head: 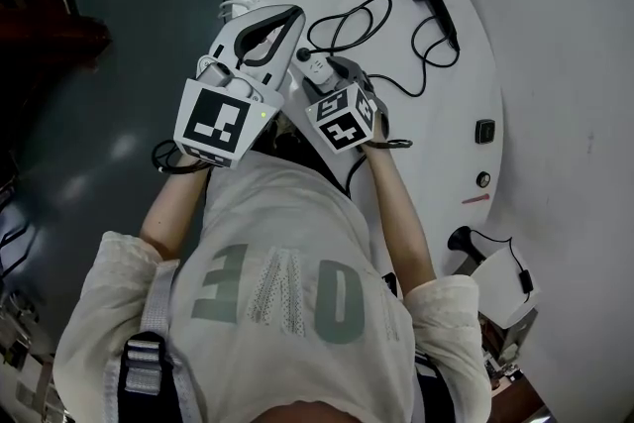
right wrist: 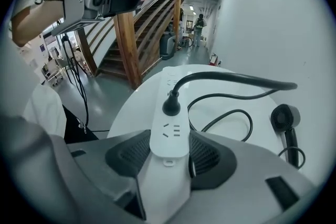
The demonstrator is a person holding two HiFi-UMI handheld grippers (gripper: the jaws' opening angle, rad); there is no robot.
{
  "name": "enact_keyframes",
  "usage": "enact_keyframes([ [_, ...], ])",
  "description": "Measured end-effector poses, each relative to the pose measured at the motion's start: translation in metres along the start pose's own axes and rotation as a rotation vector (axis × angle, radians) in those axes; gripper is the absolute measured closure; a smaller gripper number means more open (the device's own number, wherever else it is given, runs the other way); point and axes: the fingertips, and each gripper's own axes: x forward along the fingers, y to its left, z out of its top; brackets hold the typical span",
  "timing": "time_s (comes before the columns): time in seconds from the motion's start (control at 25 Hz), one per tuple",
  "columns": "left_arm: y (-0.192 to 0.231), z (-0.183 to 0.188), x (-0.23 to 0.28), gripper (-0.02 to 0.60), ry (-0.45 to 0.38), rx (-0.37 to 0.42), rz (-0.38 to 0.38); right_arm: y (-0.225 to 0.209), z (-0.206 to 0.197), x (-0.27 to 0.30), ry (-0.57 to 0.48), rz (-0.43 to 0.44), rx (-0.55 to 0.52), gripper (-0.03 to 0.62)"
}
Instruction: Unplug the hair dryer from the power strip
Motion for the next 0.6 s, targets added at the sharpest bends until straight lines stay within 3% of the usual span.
enact_keyframes([
  [0.2,-0.009,-0.017,0.004,0.575,0.035,0.004,-0.051,0.001,-0.001,0.000,0.011,0.008,-0.005,0.355],
  [0.32,-0.021,-0.036,0.008,0.524,0.075,0.023,-0.118,0.000,-0.002,0.000,0.012,0.011,-0.002,0.355],
  [0.48,-0.039,-0.090,0.017,0.409,0.165,0.094,-0.226,0.001,-0.001,0.000,0.010,0.014,0.002,0.355],
  [0.6,-0.048,-0.123,0.021,0.393,0.222,0.111,-0.259,0.001,-0.001,0.000,0.010,0.015,0.005,0.355],
])
